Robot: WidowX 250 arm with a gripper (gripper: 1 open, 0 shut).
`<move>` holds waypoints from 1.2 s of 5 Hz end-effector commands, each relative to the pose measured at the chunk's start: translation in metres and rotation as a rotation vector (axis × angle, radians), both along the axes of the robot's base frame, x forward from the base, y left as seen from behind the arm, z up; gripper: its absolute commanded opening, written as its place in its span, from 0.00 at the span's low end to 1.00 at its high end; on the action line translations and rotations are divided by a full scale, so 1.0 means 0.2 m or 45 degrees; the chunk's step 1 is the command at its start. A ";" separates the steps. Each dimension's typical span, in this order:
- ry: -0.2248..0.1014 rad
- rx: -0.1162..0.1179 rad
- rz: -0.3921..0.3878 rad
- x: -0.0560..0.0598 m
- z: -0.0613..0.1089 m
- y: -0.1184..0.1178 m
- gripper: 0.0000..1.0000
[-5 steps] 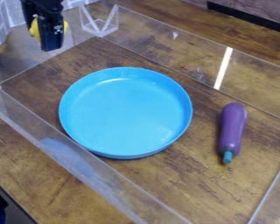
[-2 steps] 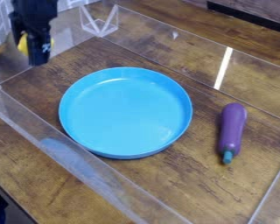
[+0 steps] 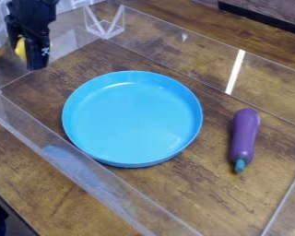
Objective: Remove the lemon from the blue tray and put it on the table
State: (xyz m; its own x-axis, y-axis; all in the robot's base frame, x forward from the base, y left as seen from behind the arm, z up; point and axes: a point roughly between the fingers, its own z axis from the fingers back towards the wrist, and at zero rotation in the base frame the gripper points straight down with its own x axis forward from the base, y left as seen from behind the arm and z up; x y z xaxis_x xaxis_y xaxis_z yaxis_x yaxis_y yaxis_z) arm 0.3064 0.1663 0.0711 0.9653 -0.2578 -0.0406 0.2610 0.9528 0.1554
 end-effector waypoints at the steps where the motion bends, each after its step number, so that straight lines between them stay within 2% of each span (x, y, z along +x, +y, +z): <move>1: -0.070 0.038 0.026 0.04 0.07 0.05 0.00; 2: -0.074 0.039 0.040 0.04 0.06 0.06 1.00; 6: -0.088 0.013 0.068 0.13 0.00 0.14 1.00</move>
